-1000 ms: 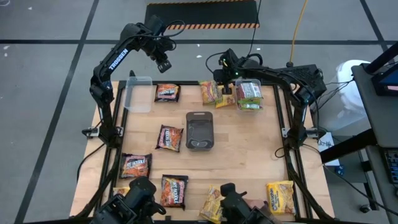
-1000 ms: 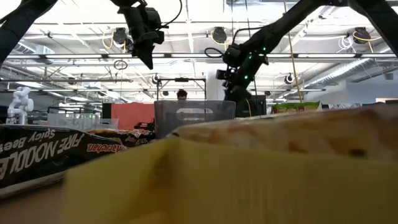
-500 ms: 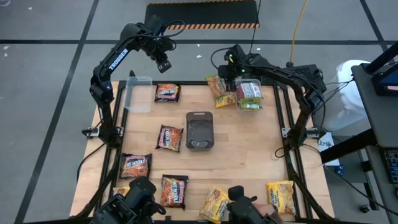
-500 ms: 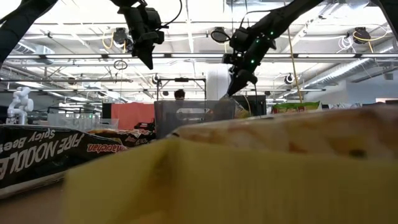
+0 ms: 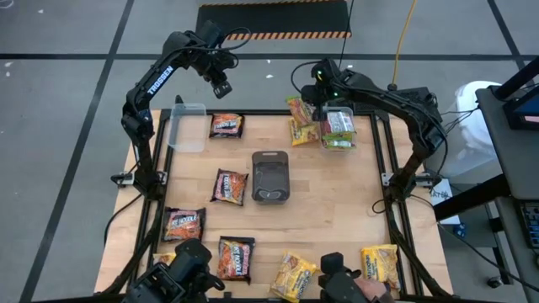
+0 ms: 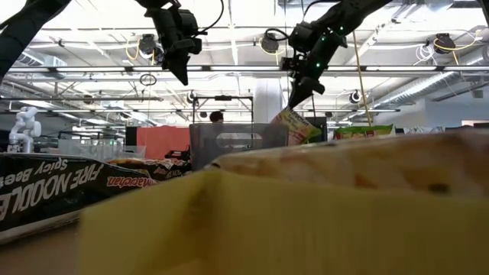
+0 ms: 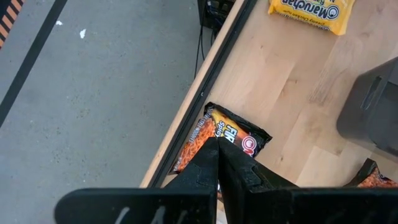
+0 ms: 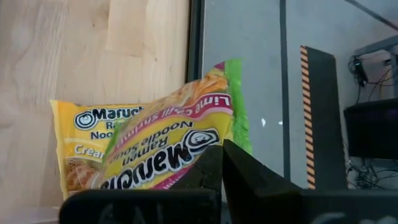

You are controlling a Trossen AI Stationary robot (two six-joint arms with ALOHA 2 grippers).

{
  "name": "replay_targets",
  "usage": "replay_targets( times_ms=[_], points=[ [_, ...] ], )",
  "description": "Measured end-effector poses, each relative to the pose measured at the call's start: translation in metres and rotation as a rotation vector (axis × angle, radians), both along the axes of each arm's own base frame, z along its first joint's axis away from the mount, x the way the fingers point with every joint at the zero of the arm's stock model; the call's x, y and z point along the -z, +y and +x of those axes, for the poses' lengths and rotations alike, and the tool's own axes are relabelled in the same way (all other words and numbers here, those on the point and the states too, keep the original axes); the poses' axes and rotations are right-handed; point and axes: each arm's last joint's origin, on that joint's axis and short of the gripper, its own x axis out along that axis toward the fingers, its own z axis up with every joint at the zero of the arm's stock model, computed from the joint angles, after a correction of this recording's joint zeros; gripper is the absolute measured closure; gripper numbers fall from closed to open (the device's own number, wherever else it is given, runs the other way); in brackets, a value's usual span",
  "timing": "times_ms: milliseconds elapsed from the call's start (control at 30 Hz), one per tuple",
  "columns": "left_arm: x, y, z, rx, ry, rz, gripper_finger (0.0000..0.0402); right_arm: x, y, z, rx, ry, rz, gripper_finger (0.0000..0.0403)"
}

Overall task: Sort Maruchan noodles
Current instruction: Put the green noodle pack into the right transparent bin

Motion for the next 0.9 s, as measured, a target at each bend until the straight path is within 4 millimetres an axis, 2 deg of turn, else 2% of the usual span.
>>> replay_targets(
  times_ms=[300, 667, 900],
  points=[
    [0.000, 0.000, 0.000, 0.000, 0.000, 0.000, 0.0396, -0.018, 0.006, -0.012, 0.036, 0.005, -0.058, 0.0403],
    [0.000, 0.000, 0.000, 0.000, 0.000, 0.000, 0.0396, -0.042, 0.011, -0.042, 0.094, -0.012, -0.069, 0.0403],
    [0.000, 0.000, 0.000, 0.000, 0.000, 0.000, 0.0396, -0.051, 0.017, -0.063, 0.127, 0.021, -0.037, 0.0403]
  ],
)
